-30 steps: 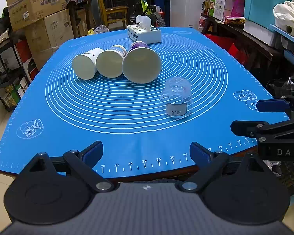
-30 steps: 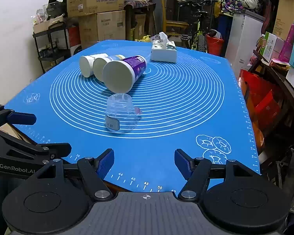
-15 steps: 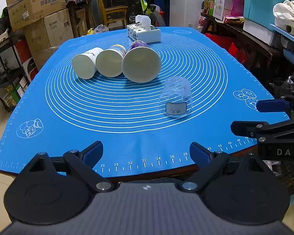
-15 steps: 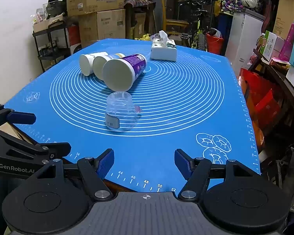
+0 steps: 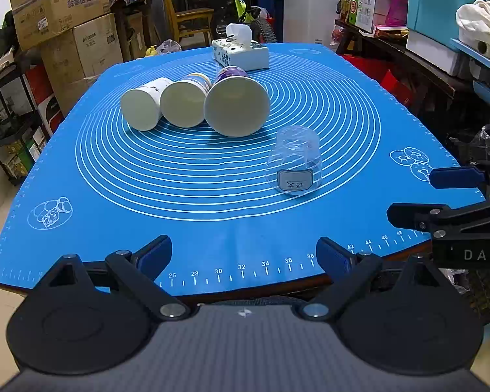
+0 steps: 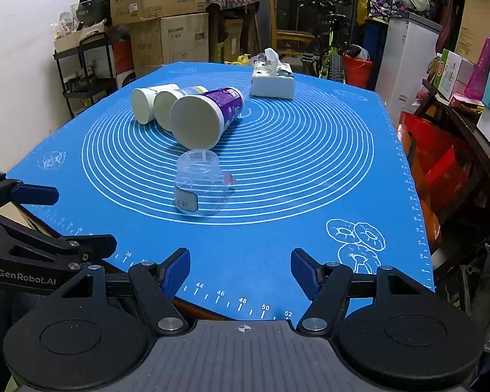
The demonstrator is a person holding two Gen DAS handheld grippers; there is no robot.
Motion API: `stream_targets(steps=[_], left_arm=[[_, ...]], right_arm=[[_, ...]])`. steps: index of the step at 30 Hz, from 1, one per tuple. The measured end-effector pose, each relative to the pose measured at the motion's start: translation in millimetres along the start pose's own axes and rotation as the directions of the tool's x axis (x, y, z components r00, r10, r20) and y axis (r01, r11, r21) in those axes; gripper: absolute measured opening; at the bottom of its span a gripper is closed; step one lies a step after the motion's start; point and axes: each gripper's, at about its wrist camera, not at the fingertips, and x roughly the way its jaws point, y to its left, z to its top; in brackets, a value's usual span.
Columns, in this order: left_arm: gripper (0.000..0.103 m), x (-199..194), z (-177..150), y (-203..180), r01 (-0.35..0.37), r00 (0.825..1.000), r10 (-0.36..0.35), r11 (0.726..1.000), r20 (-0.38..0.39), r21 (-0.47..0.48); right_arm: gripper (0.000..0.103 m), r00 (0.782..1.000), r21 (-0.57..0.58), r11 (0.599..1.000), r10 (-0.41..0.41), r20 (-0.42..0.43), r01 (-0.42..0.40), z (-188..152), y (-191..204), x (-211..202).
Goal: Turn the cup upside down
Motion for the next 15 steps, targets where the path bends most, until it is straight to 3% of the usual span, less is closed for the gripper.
stream_targets(steps=[15], left_arm=[[0.094, 1.0, 0.4, -0.6, -0.004, 1.000, 0.004, 1.000, -0.005, 0.000]], right_arm=[[0.074, 1.000, 0.001, 1.000, 0.003, -0.003, -0.003, -1.3, -1.1, 1.0]])
